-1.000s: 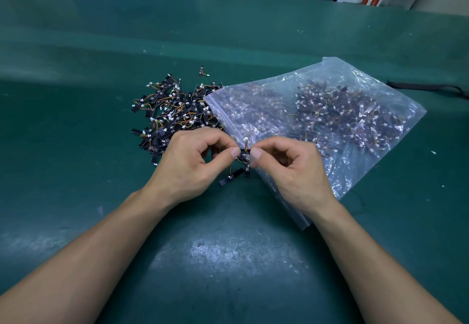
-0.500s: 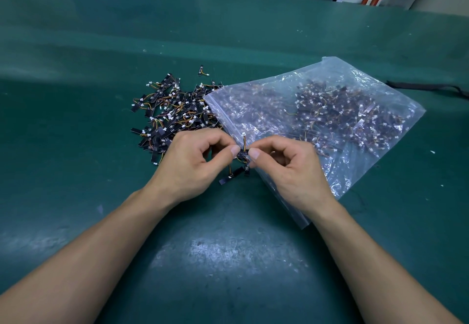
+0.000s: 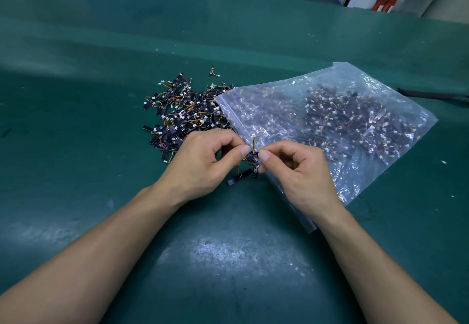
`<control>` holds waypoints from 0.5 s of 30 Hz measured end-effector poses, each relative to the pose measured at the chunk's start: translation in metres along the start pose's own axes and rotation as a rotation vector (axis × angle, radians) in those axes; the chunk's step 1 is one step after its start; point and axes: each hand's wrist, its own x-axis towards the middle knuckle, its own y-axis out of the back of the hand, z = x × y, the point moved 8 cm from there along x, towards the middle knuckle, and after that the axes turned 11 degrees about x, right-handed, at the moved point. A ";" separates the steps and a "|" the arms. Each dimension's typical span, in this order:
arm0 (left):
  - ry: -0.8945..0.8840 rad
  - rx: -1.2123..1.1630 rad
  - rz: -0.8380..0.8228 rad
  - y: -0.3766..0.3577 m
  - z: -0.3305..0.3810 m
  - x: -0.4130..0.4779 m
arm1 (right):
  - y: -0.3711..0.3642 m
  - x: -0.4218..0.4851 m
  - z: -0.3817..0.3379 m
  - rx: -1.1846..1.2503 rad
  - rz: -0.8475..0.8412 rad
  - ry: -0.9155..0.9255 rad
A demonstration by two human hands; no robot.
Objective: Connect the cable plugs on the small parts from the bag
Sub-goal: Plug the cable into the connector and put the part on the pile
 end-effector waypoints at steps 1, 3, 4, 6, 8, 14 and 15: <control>0.003 -0.003 0.005 0.000 0.000 0.000 | 0.000 0.000 0.000 0.013 -0.004 -0.011; 0.007 -0.012 0.008 0.001 -0.001 0.001 | -0.001 0.000 0.001 0.013 -0.013 -0.019; 0.008 -0.017 0.004 0.000 -0.001 0.001 | -0.001 0.000 0.001 0.003 -0.017 -0.016; 0.014 -0.036 -0.012 -0.002 -0.002 0.000 | 0.000 0.000 0.002 -0.007 -0.020 -0.014; 0.019 -0.062 -0.022 -0.002 -0.002 -0.001 | 0.001 0.000 0.001 -0.016 -0.012 -0.013; 0.001 -0.046 -0.013 -0.001 0.000 -0.001 | -0.001 -0.001 0.001 -0.012 -0.023 -0.016; -0.003 -0.038 -0.007 0.000 0.001 -0.001 | -0.001 -0.001 0.001 -0.004 -0.021 -0.018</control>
